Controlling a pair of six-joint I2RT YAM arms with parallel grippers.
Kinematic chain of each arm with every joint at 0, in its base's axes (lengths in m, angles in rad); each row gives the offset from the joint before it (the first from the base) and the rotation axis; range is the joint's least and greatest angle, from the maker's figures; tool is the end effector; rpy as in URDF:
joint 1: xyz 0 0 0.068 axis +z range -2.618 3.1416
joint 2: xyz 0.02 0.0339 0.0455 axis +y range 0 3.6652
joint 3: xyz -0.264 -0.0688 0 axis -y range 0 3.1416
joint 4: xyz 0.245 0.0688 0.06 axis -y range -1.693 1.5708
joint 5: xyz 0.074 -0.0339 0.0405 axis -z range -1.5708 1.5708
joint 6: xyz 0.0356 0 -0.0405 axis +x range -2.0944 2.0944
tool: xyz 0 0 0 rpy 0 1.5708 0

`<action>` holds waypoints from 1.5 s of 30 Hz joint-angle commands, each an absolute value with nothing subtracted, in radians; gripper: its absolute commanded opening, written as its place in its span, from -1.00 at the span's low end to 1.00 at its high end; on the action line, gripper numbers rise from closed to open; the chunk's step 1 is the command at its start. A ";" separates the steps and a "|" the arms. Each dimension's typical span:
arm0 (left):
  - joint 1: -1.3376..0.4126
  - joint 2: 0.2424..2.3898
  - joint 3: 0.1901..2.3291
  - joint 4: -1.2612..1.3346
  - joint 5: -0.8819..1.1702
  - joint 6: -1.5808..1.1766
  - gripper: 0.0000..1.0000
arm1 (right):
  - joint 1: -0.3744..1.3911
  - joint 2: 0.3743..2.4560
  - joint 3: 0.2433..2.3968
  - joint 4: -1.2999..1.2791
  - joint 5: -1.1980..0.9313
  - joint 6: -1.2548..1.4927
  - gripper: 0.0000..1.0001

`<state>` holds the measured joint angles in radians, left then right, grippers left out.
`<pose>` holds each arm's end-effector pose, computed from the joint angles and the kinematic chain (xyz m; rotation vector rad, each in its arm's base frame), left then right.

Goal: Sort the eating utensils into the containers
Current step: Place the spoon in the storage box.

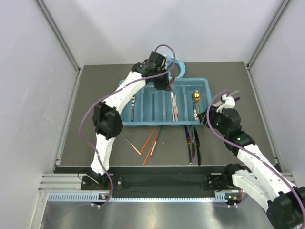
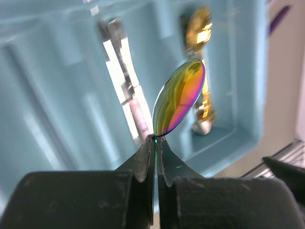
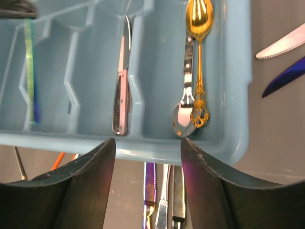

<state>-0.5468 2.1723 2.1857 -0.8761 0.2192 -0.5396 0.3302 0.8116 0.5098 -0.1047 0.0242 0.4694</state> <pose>0.4097 -0.2584 0.3118 0.1129 2.5487 -0.7271 0.1807 0.0610 0.2461 0.1558 2.0049 0.4928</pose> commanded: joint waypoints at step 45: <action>-0.713 2.549 2.284 -0.482 0.202 -0.871 -0.85 | 0.314 0.730 0.506 -0.172 0.126 0.456 0.13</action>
<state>-0.7147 2.5305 2.2868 -0.4595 0.2161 -0.8692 0.3241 0.7399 0.4839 -0.1799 0.1116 0.4717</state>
